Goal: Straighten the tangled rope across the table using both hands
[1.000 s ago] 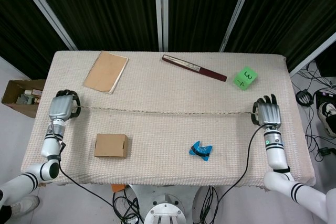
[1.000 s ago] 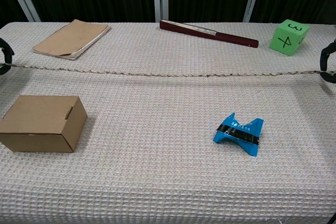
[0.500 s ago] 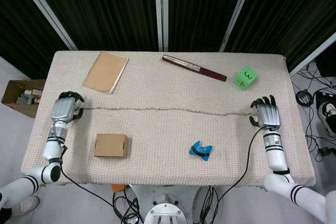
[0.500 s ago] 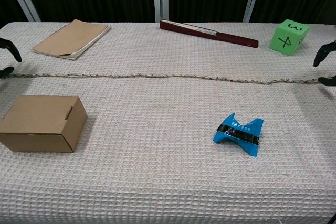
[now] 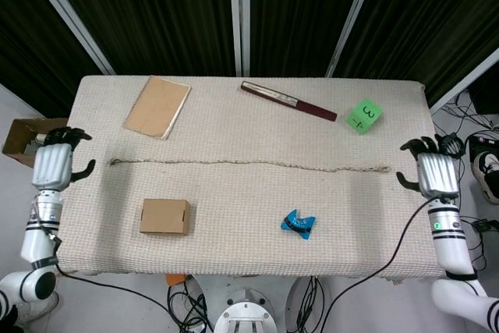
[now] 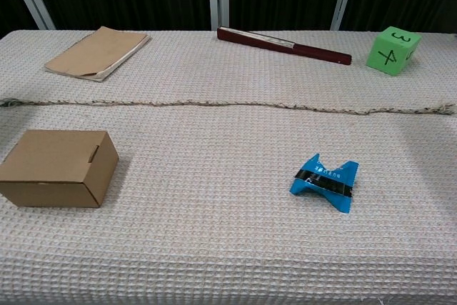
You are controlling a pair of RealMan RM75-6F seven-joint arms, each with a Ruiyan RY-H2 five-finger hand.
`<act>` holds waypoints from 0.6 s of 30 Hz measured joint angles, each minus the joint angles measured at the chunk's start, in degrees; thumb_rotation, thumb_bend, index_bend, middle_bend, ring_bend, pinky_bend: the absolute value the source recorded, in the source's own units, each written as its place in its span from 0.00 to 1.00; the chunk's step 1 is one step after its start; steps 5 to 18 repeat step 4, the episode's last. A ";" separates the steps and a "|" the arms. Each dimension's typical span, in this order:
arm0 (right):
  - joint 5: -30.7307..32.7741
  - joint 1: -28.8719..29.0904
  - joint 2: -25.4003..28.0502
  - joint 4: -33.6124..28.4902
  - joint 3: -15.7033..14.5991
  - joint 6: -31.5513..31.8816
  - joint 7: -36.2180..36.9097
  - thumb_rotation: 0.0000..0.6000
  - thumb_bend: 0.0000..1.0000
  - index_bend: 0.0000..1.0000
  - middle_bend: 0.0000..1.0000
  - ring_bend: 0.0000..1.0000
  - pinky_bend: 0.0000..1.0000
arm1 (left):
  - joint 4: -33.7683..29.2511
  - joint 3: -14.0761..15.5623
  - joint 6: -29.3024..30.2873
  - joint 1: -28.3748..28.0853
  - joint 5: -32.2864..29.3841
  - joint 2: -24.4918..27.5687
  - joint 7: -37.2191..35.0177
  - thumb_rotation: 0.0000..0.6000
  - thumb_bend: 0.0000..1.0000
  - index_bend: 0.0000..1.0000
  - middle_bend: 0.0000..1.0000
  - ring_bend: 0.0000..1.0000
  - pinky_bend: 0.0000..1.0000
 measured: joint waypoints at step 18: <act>-4.94 -5.88 8.22 -7.24 -2.25 6.50 3.56 1.00 0.19 0.33 0.25 0.09 0.08 | -8.07 1.89 6.56 5.91 2.91 6.83 -2.02 1.00 0.30 0.32 0.22 0.13 0.12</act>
